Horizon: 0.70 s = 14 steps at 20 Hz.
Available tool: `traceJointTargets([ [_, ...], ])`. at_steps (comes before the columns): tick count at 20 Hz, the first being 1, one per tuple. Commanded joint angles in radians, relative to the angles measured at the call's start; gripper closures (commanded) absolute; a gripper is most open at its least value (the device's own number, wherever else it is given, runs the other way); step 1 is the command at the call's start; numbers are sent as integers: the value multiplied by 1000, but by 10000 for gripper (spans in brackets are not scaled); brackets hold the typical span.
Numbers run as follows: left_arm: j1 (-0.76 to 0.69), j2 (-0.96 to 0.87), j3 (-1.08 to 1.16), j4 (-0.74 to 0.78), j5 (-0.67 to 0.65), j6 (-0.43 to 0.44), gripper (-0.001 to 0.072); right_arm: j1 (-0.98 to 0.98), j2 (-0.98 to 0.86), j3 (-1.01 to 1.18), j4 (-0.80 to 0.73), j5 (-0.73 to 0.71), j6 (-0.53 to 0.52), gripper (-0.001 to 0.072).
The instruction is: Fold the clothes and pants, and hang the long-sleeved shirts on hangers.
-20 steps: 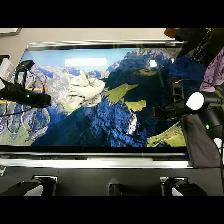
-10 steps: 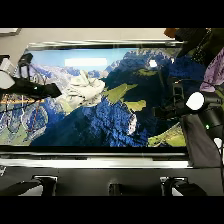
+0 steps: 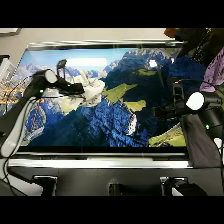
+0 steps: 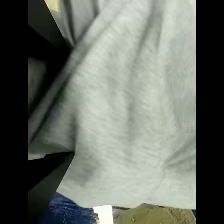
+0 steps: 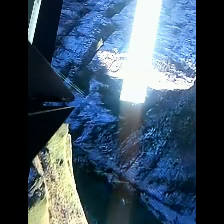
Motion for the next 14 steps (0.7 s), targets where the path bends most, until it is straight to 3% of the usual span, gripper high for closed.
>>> traceJointTargets([
  [1, -39, -125, 71, -2, 27, -2, 92, 1, 0, 1, 0, 0, 0, 634],
  [2, -47, -134, 71, -2, 20, -2, 134, 1, 0, 1, 0, 0, 0, 634],
  [3, -52, -137, 71, -2, -1, 2, 363, 1, 0, 1, 0, 0, 0, 634],
  [4, -59, -135, 71, -7, -39, 25, 689, 1, 0, 1, 0, 0, 0, 634],
  [9, -124, -71, 70, -18, -268, 47, 694, 1, 0, 1, 0, 0, 0, 634],
  [14, -310, 63, 19, -89, -346, 11, 695, 1, 0, 1, 0, 0, 0, 634],
])
